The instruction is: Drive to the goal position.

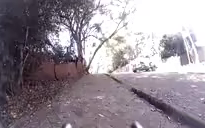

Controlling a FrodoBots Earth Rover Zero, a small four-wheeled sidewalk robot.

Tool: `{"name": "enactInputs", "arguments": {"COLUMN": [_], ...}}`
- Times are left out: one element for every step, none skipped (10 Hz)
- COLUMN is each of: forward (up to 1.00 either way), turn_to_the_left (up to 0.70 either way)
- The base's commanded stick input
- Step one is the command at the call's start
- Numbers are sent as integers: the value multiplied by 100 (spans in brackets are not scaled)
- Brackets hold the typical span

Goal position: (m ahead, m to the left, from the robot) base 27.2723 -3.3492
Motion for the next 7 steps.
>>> {"name": "enactInputs", "arguments": {"forward": [70, 70, 70, 70, 70, 70, 70], "turn_to_the_left": [0, 0, -19, -10, -1, 0, 0]}}
